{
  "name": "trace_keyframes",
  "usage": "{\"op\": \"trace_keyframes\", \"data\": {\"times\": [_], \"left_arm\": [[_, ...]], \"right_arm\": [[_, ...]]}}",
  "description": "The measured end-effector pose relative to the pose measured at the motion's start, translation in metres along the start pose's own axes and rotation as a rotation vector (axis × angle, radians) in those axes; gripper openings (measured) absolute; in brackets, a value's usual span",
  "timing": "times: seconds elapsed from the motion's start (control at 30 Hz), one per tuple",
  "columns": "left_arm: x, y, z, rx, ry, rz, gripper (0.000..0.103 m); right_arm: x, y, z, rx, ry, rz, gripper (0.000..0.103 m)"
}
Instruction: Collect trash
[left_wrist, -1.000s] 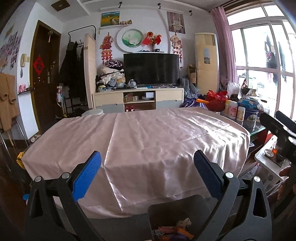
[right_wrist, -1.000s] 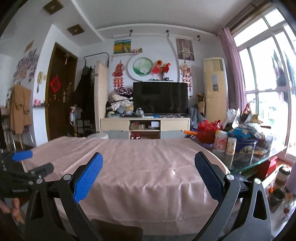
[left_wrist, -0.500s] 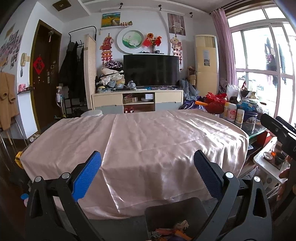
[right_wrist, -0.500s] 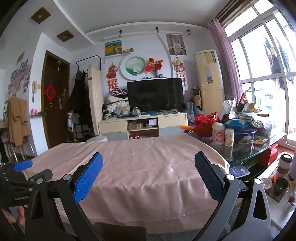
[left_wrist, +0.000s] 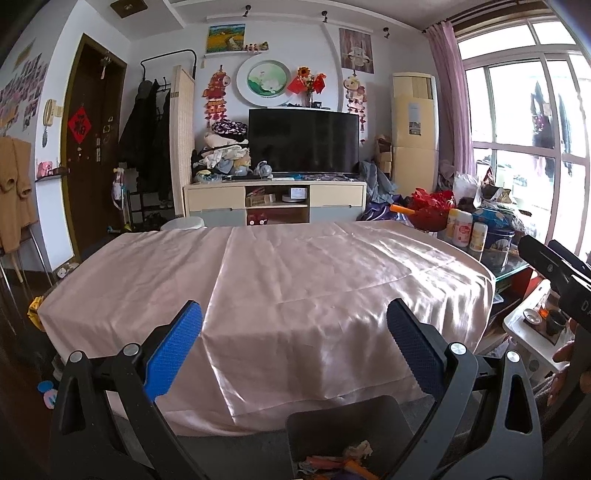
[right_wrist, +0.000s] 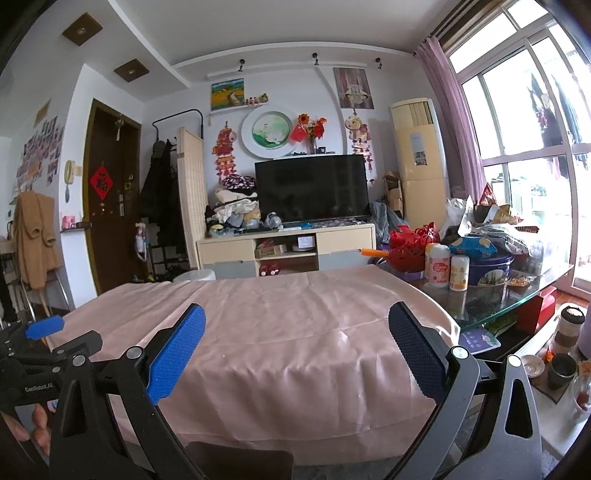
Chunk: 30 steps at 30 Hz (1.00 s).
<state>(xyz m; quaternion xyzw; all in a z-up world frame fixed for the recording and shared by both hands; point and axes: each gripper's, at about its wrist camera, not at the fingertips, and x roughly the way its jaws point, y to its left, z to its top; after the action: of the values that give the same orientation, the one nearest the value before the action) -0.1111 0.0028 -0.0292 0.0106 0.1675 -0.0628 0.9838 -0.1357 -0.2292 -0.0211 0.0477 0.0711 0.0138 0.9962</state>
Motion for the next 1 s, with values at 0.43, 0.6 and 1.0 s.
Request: {"op": "trace_keyframes", "data": {"times": [0.43,0.6,1.0], "left_arm": [[0.0011,0.0048,-0.0001,-0.017,0.006,0.001,0.095],[0.0015,0.0048,0.0,-0.015,0.0,0.002,0.095],[-0.001,0.0096,0.0014,-0.026,-0.01,0.006,0.095]], "right_arm": [[-0.0003,0.0022,-0.0005,-0.004,0.004,-0.005,0.1],[-0.0013,0.0033,-0.0005,-0.002,0.003,-0.001,0.1],[0.0041,0.0022,0.0,0.021,0.041,0.023,0.1]]}}
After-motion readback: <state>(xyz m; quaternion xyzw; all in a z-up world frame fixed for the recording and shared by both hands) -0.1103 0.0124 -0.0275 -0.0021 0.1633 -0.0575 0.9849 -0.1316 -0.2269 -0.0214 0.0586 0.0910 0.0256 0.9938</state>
